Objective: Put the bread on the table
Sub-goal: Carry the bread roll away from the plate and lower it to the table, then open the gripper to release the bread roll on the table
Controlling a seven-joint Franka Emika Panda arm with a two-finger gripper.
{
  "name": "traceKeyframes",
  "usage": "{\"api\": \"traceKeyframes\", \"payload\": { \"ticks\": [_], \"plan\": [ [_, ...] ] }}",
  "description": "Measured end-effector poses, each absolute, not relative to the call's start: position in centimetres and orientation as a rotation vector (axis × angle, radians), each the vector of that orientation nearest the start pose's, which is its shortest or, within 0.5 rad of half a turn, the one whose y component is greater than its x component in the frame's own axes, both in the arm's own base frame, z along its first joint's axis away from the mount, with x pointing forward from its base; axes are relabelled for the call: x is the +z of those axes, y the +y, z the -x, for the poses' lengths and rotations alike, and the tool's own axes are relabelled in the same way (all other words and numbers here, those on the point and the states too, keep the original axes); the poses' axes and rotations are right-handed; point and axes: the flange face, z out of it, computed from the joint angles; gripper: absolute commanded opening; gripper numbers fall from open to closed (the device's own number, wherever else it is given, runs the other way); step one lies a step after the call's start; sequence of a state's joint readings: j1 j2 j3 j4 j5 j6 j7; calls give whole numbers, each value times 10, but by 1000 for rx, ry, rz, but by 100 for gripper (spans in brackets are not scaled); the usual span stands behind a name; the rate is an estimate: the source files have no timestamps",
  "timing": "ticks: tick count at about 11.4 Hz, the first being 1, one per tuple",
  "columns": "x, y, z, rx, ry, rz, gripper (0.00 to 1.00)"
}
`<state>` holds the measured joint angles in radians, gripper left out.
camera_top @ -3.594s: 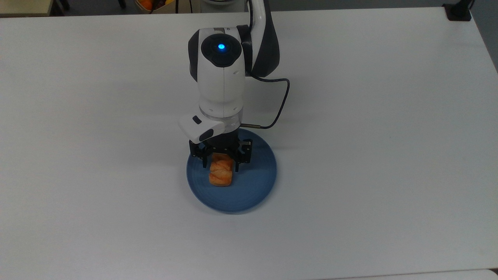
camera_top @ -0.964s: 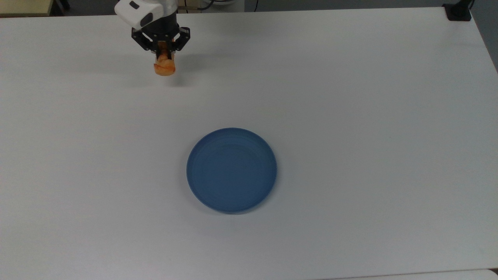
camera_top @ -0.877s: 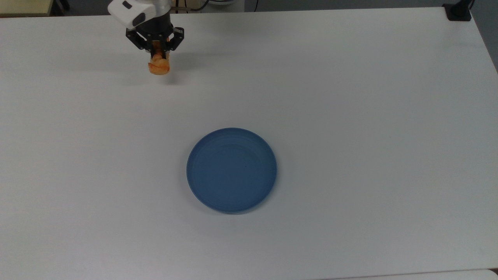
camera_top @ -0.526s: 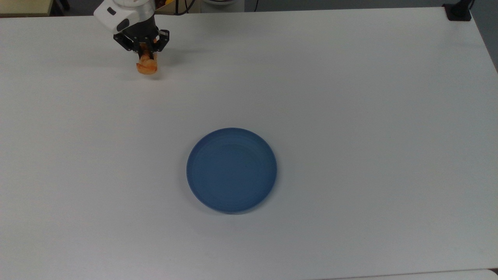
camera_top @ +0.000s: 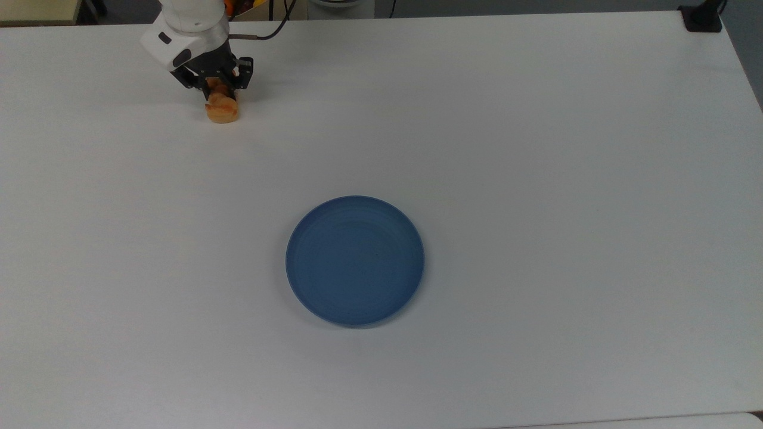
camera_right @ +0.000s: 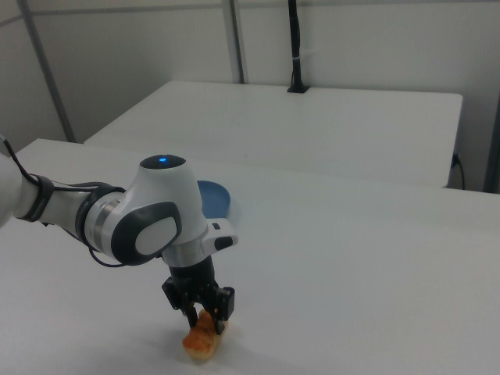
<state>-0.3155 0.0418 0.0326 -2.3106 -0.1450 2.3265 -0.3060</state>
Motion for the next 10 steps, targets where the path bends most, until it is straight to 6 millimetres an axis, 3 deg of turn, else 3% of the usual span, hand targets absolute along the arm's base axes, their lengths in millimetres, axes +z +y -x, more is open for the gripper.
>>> {"api": "traceKeyframes", "payload": {
  "ticks": [5, 8, 10],
  "plan": [
    [330, -152, -489, 156, -176, 3216, 100],
    [388, -156, -513, 182, -162, 3226, 100],
    [435, -137, -535, 150, -212, 3238, 100]
  ]
}}
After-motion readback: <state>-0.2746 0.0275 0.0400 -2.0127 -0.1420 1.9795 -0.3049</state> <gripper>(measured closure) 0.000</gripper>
